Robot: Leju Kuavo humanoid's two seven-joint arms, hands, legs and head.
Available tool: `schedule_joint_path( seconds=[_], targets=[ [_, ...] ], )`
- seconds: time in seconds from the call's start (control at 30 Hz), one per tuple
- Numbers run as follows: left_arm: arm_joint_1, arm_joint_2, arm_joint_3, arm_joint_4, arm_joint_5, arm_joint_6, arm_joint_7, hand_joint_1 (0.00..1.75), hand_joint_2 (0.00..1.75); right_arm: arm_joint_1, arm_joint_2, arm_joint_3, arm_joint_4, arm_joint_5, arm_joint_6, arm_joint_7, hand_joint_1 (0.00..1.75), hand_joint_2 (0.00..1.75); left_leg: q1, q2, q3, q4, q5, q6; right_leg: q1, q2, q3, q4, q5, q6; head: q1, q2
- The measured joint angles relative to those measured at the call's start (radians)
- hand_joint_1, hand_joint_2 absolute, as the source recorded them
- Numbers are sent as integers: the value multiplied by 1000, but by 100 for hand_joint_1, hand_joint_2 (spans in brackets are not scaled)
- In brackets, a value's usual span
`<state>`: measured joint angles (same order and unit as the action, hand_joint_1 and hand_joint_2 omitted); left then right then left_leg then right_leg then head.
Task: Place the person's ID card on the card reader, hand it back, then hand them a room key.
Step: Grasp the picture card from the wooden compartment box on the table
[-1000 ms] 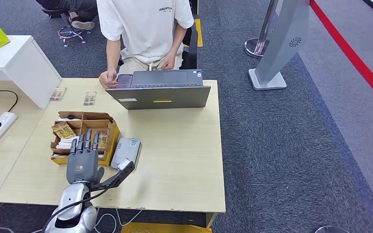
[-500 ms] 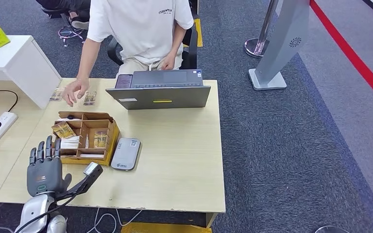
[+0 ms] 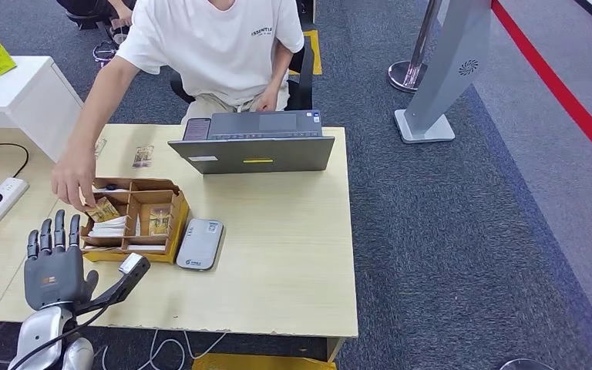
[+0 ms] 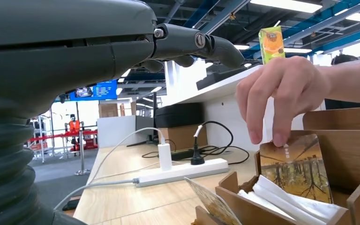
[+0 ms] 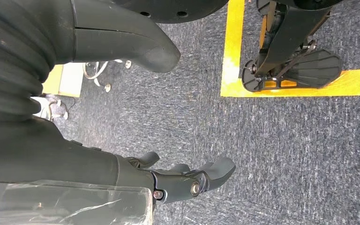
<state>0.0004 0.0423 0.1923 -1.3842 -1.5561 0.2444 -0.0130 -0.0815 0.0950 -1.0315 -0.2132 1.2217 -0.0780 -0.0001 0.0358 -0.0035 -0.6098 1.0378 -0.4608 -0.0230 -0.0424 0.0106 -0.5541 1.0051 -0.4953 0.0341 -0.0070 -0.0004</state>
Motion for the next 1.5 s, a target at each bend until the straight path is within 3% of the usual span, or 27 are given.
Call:
schedule_joint_path(
  seconds=[0.6,1.5],
  targets=[
    [-110,-53,-27,121,-12,1,46,0,175,-3,-4,0,0,24,2,4,0,175,0,0,0,1,0,0,0,1,0,0,0,0,0,0],
    [-144,-16,-27,225,-12,12,81,0,175,-2,-14,0,0,45,3,6,0,175,0,0,0,0,0,0,0,1,0,0,0,0,0,0]
  ],
)
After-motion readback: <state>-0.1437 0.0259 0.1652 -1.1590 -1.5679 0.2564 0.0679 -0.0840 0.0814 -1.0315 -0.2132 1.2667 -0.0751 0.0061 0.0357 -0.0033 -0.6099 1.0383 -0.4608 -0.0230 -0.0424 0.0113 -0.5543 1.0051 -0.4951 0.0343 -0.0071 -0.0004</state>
